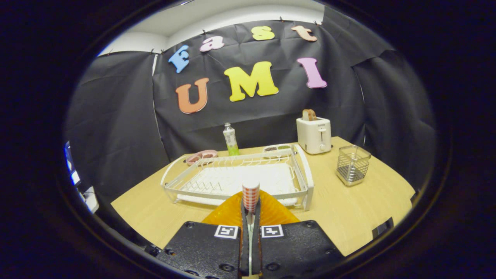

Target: Take the plate from the dish rack, then take the spoon from the basket and place it into the plate.

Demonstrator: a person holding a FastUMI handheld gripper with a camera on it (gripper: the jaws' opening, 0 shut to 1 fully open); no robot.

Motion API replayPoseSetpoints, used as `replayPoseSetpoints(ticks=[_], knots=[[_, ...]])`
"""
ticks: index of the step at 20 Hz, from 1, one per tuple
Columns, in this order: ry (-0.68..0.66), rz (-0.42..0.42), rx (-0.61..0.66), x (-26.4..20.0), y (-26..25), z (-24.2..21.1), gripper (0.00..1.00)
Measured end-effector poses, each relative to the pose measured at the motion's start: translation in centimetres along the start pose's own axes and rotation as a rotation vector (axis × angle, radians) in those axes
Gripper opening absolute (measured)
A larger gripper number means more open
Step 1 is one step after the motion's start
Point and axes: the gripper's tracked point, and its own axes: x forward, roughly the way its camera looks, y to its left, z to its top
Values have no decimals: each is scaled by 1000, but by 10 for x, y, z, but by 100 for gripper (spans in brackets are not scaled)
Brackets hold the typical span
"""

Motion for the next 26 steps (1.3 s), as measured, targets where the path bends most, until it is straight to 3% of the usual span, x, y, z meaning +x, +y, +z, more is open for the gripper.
replayPoseSetpoints(ticks=[3,7,14,16,20,26], knots=[[13,28,33,3,8,-6,9],[14,39,21,5,7,-5,18],[-38,-15,14,3,-12,18,84],[-67,-35,-1,-1,-18,27,93],[-137,-85,-56,-17,-30,41,100],[-254,-185,-158,-62,-65,56,100]])
